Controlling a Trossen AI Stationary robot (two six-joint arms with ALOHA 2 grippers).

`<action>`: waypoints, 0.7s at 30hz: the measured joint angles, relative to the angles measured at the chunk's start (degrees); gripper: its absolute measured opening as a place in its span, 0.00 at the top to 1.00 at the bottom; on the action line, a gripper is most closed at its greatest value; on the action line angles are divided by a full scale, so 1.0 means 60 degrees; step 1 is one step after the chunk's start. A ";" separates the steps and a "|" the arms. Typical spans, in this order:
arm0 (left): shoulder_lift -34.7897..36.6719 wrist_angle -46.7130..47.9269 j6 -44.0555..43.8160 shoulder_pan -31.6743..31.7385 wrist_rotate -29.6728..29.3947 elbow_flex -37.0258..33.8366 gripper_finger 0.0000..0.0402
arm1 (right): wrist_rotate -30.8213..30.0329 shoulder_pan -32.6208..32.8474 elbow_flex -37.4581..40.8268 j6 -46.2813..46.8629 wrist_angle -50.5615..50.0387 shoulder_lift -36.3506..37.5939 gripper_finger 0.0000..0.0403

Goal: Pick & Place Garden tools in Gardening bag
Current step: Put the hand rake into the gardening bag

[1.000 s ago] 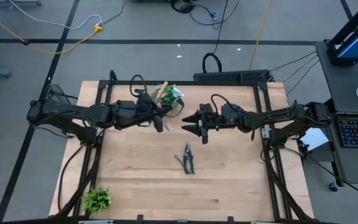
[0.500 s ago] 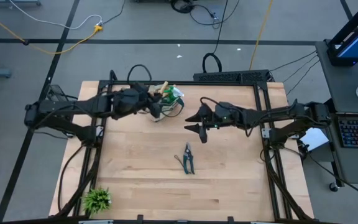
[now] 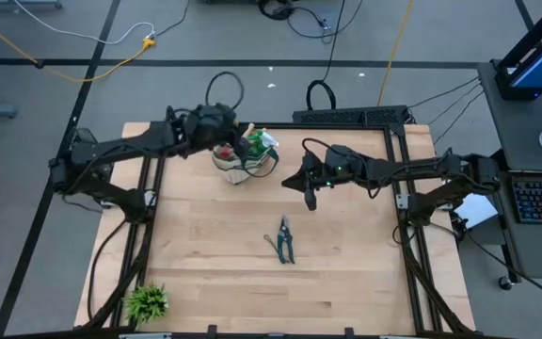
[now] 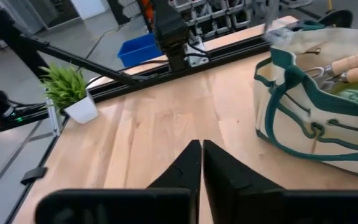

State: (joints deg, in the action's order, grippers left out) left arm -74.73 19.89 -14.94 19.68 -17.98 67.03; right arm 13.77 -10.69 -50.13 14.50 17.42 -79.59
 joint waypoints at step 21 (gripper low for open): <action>-0.3247 0.3668 0.1913 0.1380 0.0495 0.3131 0.89 | 0.0264 -0.0351 0.0000 -0.0293 -0.0719 -0.0004 1.00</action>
State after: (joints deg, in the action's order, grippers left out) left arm -94.21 41.90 -3.46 27.96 -15.01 85.82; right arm 15.35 -12.80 -50.13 12.75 13.10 -79.61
